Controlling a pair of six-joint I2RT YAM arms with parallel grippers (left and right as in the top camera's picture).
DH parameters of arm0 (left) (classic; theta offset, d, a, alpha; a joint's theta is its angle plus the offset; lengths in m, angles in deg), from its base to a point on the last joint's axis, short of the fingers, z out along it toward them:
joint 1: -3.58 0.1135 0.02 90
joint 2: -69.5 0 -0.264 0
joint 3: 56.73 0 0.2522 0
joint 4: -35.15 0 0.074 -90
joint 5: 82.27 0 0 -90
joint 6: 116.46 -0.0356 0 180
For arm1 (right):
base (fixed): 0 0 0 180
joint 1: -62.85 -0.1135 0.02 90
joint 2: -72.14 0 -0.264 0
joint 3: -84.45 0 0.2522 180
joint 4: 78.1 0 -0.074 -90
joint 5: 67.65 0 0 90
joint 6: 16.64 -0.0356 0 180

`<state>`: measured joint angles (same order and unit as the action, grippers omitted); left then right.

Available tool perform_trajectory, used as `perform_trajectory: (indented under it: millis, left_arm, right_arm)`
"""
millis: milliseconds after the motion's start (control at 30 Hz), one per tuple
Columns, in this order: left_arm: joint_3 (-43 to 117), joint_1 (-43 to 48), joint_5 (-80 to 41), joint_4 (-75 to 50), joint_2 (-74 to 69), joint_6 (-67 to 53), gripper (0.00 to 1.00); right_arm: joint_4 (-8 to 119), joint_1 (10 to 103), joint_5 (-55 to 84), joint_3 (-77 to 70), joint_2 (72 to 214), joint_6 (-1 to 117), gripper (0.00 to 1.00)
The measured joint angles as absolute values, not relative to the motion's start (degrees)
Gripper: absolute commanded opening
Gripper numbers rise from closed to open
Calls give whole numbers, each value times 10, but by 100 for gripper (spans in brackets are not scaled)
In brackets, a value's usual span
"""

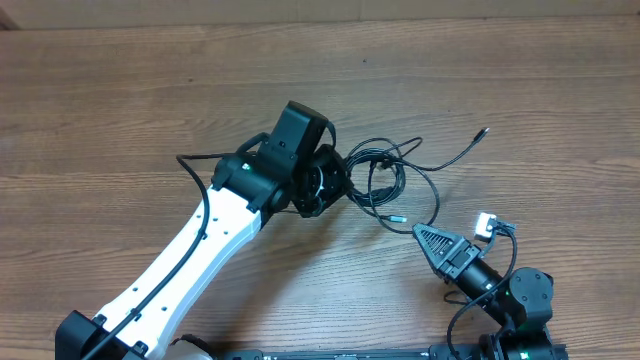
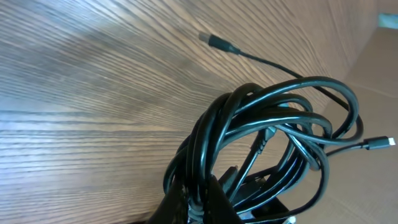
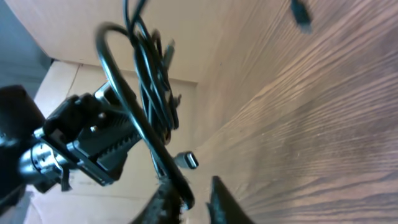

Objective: Untangle cables

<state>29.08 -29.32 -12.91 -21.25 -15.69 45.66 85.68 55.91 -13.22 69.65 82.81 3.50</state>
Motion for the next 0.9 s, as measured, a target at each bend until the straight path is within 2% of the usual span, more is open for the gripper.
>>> perform_trajectory:
  millis: [167, 433, 667, 833, 900]
  left_arm:
    - [291, -292, -127, -202, -157, 454, 4]
    - [291, -238, -186, -210, -157, 357, 4]
    - [291, -135, -291, -210, -157, 244, 4]
    - [291, -63, -297, -225, -157, 194, 4]
    - [291, -42, -283, -242, -157, 181, 4]
  right_arm:
    - [850, 549, -126, 696, 828, 61, 4]
    - [851, 549, -72, 696, 856, 91, 4]
    - [850, 549, -24, 696, 932, 101, 4]
    - [850, 549, -3, 696, 992, 103, 4]
    - [850, 549, -1, 696, 1012, 104, 7]
